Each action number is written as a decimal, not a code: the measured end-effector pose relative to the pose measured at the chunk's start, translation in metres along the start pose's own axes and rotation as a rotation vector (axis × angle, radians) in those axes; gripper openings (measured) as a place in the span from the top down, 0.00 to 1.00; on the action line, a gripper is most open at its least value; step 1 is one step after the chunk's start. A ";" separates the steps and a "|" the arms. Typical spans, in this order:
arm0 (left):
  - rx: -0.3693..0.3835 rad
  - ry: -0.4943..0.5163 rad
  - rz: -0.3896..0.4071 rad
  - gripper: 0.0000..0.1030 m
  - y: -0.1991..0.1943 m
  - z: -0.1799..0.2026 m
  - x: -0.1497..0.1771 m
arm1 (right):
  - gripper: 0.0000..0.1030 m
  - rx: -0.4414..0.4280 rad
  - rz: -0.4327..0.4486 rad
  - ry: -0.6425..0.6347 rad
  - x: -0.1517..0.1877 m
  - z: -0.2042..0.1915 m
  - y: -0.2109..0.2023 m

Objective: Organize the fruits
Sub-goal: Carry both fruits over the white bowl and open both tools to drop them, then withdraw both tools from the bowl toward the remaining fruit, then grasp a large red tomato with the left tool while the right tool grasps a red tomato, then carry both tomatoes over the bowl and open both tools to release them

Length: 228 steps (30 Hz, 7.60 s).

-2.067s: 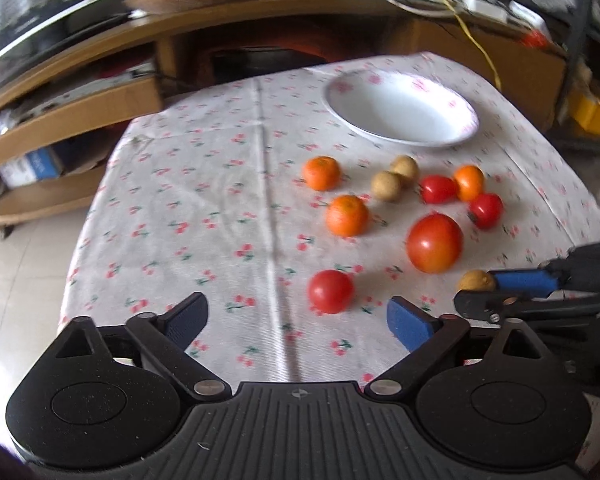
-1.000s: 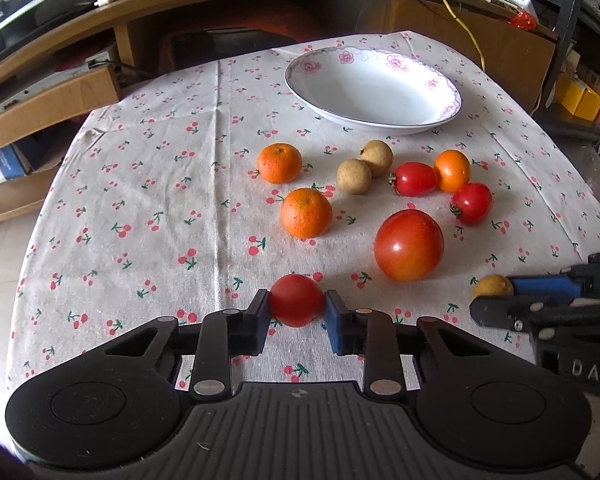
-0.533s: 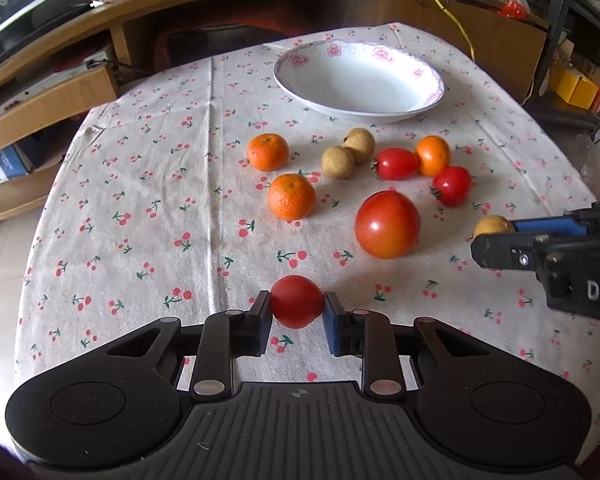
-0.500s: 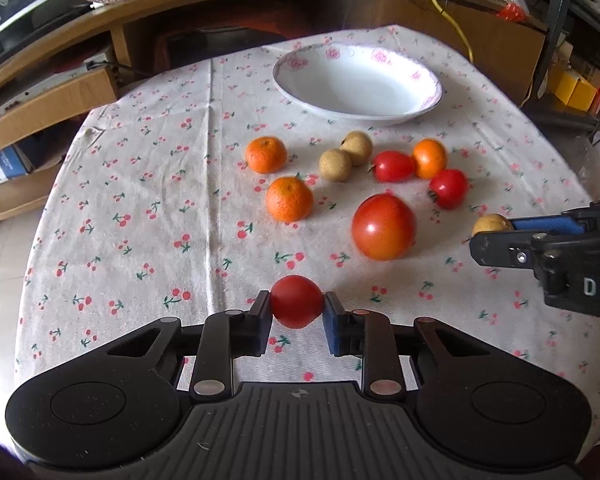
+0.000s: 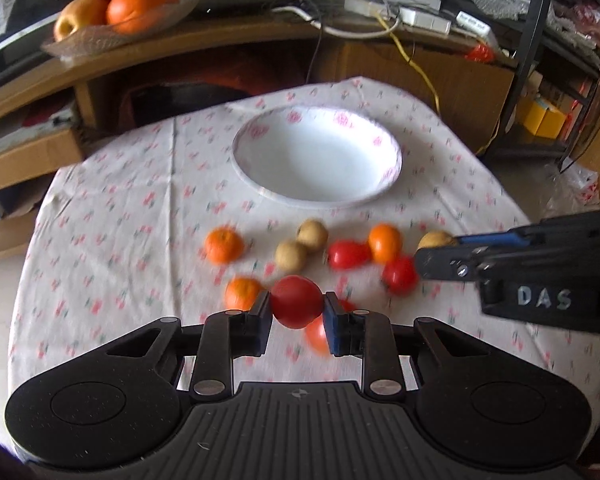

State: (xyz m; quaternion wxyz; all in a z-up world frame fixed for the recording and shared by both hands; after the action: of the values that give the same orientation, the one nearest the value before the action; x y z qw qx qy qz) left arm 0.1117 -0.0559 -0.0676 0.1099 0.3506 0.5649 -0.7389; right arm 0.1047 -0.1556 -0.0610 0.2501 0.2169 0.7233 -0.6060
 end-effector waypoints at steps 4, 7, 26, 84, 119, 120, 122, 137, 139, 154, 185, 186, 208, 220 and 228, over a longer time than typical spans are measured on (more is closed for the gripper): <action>0.020 0.003 0.025 0.66 0.009 0.002 -0.023 | 0.74 0.013 0.011 -0.003 -0.020 0.011 0.014; 0.030 0.009 0.032 0.66 0.019 0.002 -0.040 | 0.74 0.020 0.006 0.010 -0.031 0.019 0.027; 0.021 0.007 0.001 0.66 0.075 -0.016 -0.075 | 0.74 0.059 -0.007 -0.074 -0.067 0.027 0.094; 0.016 0.010 0.009 0.46 0.038 -0.007 -0.045 | 0.70 0.025 0.009 -0.050 -0.050 0.028 0.059; 0.061 0.062 -0.130 0.40 0.042 0.026 0.030 | 0.68 0.007 -0.106 0.005 0.013 0.033 0.037; 0.057 0.067 -0.131 0.39 0.044 0.026 0.031 | 0.68 0.009 -0.112 0.004 0.015 0.033 0.039; 0.058 0.069 -0.137 0.39 0.047 0.026 0.033 | 0.67 0.012 -0.119 0.001 0.017 0.033 0.041; 0.061 0.076 -0.146 0.40 0.058 0.021 0.035 | 0.57 -0.025 -0.121 -0.052 0.021 0.018 0.056; 0.063 0.081 -0.145 0.39 0.059 0.021 0.035 | 0.57 -0.029 -0.124 -0.062 0.021 0.014 0.058; 0.062 0.077 -0.133 0.52 0.059 0.017 0.033 | 0.66 -0.007 -0.147 -0.108 0.023 0.011 0.066; 0.062 0.082 -0.180 0.41 0.040 0.023 0.055 | 0.65 0.026 -0.161 -0.169 0.055 0.020 0.039; 0.062 0.080 -0.181 0.48 0.039 0.023 0.054 | 0.66 0.027 -0.160 -0.169 0.054 0.020 0.038; 0.029 0.046 -0.105 0.52 0.037 0.011 0.007 | 0.66 0.027 -0.071 -0.132 0.013 0.017 0.033; -0.018 0.049 -0.030 0.53 0.059 -0.006 -0.053 | 0.66 0.054 0.008 -0.088 -0.049 0.030 0.056; -0.030 0.048 -0.024 0.53 0.083 -0.016 -0.068 | 0.66 0.072 0.030 -0.109 -0.072 0.035 0.082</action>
State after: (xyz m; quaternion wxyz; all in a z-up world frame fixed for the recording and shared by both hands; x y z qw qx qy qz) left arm 0.2140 -0.0857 -0.0889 0.0927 0.3596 0.5825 -0.7230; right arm 0.2145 -0.1770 -0.0840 0.2902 0.2033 0.6828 -0.6389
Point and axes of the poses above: each gripper's, at about its wrist camera, not at the fingertips, and y roughly the way its jaws point, z to its right, x to its underside, the point moved 10 cm from there along y, roughly the way its jaws point, and after that the axes turned 6 degrees about x, right-handed, at the moved point
